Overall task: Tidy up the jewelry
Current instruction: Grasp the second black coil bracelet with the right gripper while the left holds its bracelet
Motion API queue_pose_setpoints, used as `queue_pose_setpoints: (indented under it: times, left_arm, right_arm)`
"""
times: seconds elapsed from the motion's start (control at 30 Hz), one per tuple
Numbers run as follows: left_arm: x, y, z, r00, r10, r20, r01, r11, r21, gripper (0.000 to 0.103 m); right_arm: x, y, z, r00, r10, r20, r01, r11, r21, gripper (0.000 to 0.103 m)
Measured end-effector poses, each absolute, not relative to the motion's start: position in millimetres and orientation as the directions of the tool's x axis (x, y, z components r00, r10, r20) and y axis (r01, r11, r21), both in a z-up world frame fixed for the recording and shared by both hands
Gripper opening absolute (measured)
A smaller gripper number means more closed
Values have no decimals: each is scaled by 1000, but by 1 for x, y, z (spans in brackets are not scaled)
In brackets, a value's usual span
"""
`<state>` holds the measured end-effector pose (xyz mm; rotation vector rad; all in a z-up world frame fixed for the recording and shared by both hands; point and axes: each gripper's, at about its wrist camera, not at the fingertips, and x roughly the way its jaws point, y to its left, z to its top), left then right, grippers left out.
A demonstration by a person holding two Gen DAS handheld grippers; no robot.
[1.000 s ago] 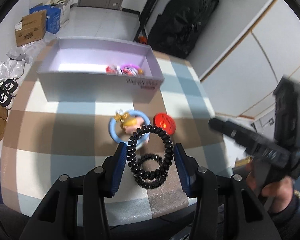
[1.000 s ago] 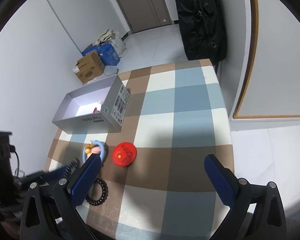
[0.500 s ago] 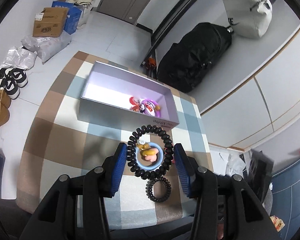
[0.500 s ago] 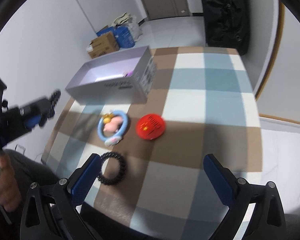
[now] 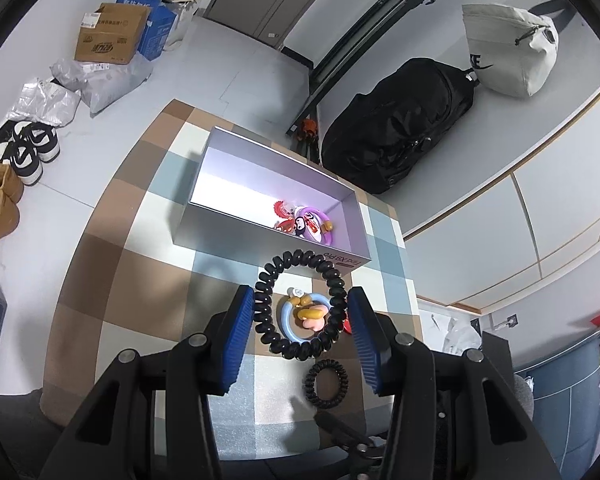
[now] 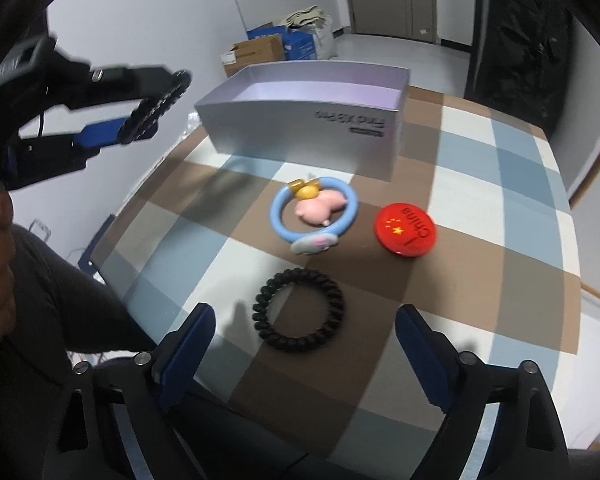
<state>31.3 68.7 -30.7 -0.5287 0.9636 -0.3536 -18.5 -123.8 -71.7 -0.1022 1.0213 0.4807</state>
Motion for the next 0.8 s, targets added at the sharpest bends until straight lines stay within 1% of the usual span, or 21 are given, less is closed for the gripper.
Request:
queue_pose_setpoints:
  times: [0.07, 0.2, 0.33, 0.43, 0.6, 0.67, 0.8]
  left_arm:
    - [31, 70, -30, 527, -510, -679, 54, 818, -573, 42]
    - [33, 70, -30, 524, -508, -683, 51, 820, -570, 42]
    - [35, 72, -32, 516, -509, -689, 43, 819, -573, 42]
    - [36, 72, -33, 511, -508, -693, 38, 819, -572, 42]
    - [38, 70, -33, 508, -508, -696, 40, 821, -570, 42]
    - [39, 70, -33, 507, -506, -698, 40, 823, -567, 42]
    - [40, 70, -34, 506, -499, -703, 34, 826, -562, 42]
  right_arm:
    - [-19, -119, -73, 432, 330, -839, -439, 890, 124, 83]
    - [-17, -115, -77, 440, 307, -844, -436, 895, 98, 78]
    - [-15, -111, -80, 443, 288, -849, -445, 893, 71, 68]
    - [-14, -109, -82, 452, 271, -850, -443, 895, 49, 62]
    - [-14, -107, -82, 461, 265, -847, -447, 894, 36, 57]
    - [-15, -106, -81, 464, 266, -845, -446, 894, 37, 52]
    - [-13, -106, -81, 464, 268, -844, -443, 895, 41, 49]
